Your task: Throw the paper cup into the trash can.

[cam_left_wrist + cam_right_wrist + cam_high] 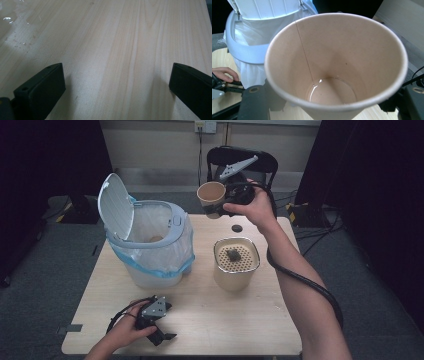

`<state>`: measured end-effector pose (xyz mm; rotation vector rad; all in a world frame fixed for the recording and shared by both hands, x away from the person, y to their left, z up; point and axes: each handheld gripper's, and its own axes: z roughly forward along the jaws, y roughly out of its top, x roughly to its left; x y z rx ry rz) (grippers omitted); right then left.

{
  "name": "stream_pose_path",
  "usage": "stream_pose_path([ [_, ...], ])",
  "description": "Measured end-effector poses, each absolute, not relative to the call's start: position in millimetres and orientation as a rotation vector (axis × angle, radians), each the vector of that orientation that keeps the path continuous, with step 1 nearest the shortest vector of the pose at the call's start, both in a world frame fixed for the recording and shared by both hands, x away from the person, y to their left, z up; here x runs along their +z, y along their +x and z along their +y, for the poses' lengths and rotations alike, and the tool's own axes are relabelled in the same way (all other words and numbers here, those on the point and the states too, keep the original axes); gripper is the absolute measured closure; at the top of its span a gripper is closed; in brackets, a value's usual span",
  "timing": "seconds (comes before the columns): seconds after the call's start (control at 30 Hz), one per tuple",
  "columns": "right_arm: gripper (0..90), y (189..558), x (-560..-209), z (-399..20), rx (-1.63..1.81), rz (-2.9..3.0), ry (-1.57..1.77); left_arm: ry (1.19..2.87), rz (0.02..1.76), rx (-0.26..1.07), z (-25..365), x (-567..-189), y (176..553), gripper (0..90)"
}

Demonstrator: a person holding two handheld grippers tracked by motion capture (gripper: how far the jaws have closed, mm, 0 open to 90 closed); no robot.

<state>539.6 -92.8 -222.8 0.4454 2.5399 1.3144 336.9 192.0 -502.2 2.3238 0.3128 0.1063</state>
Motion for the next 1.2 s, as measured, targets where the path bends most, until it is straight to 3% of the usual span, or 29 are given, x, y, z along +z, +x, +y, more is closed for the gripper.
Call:
stream_pose_path([
  [1.2, 27.0, 540.3, -211.4, -25.0, 1.318, 2.588, 0.351, 2.324, 0.313, 0.107, 192.0, -502.4, 336.9, 0.0],
])
